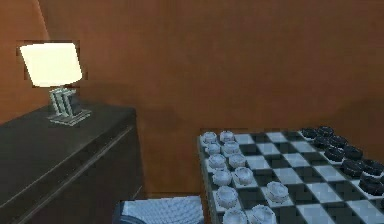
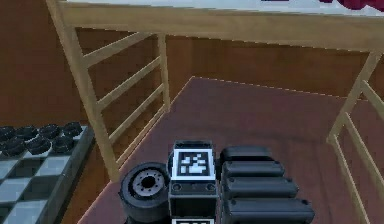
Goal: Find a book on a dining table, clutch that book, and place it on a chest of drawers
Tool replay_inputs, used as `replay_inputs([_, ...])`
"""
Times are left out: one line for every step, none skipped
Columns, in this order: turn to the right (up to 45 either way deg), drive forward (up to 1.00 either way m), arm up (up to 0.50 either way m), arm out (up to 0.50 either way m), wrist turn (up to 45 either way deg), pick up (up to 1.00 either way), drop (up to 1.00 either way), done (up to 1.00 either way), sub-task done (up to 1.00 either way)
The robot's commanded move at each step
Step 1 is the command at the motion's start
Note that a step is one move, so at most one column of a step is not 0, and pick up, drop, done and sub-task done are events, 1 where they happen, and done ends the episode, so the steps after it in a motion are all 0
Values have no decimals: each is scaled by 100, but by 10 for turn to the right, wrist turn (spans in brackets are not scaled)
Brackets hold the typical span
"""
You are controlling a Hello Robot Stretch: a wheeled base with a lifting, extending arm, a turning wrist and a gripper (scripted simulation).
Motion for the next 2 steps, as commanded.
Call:
replay_inputs([-450, 0, 0, 0, 0, 0, 0, 0, 0])
replay_inputs([-240, 0, 0, 0, 0, 0, 0, 0, 0])
